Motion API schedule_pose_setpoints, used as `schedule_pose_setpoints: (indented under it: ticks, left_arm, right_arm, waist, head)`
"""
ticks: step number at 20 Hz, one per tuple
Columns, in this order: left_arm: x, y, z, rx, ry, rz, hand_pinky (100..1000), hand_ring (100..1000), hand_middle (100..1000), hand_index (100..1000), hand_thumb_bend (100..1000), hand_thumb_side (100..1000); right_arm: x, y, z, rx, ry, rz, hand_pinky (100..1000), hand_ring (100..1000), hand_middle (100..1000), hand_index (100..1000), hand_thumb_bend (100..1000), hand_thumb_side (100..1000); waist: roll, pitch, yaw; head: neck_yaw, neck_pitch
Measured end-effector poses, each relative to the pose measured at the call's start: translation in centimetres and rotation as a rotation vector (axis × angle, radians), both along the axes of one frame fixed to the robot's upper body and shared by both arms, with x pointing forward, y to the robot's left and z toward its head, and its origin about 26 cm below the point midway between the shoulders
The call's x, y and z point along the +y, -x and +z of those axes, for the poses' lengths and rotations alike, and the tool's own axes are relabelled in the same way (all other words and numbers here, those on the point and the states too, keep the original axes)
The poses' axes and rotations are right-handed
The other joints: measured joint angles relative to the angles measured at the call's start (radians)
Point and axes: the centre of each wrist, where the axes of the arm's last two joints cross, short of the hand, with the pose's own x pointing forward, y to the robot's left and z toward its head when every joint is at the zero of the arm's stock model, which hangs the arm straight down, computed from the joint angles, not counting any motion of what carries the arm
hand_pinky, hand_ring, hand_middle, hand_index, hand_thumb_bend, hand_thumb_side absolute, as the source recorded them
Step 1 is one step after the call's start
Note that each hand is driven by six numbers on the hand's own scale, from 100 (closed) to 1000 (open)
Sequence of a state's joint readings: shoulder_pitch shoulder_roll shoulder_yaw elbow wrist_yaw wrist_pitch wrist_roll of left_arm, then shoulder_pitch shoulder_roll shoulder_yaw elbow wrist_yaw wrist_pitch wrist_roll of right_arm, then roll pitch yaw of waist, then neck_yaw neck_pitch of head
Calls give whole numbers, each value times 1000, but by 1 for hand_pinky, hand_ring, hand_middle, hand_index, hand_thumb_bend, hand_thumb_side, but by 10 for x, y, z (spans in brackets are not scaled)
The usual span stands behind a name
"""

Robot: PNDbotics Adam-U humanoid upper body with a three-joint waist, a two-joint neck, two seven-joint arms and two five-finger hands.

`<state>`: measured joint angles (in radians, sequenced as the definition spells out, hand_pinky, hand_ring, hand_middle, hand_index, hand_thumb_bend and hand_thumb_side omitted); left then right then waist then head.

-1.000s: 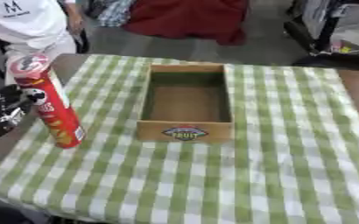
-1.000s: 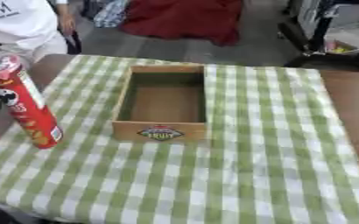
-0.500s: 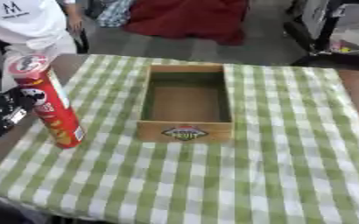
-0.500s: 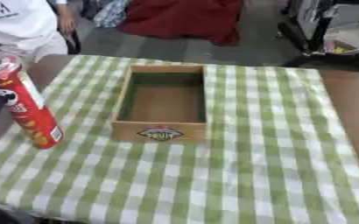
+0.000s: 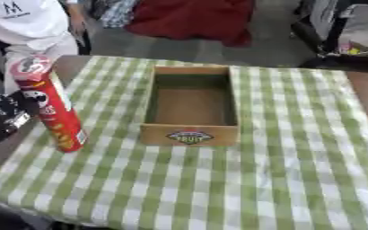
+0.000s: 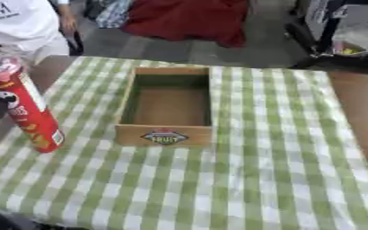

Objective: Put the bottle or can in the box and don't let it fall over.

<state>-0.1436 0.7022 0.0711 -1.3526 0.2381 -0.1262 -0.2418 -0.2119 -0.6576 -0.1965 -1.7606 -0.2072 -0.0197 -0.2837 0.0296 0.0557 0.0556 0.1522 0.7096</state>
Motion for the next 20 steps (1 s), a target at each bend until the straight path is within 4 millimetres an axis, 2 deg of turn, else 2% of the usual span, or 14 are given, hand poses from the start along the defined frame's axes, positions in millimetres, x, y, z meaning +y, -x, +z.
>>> schedule_pose_setpoints:
  ticks: [7,20]
  left_arm:
    - [-4,-3,-1,6,-16,-10,1000,1000,932,1000,367,617]
    - [-7,-6,-5,32,-35,-12,1000,1000,936,1000,355,450]
  right_arm:
    - [0,0,0,1,-3,1,810,776,780,828,100,680]
    - [0,0,-1,3,-4,3,810,772,776,826,100,686]
  waist:
    - [0,0,-1]
    - [-1,4,-1]
  head:
    - [4,0]
    - [6,0]
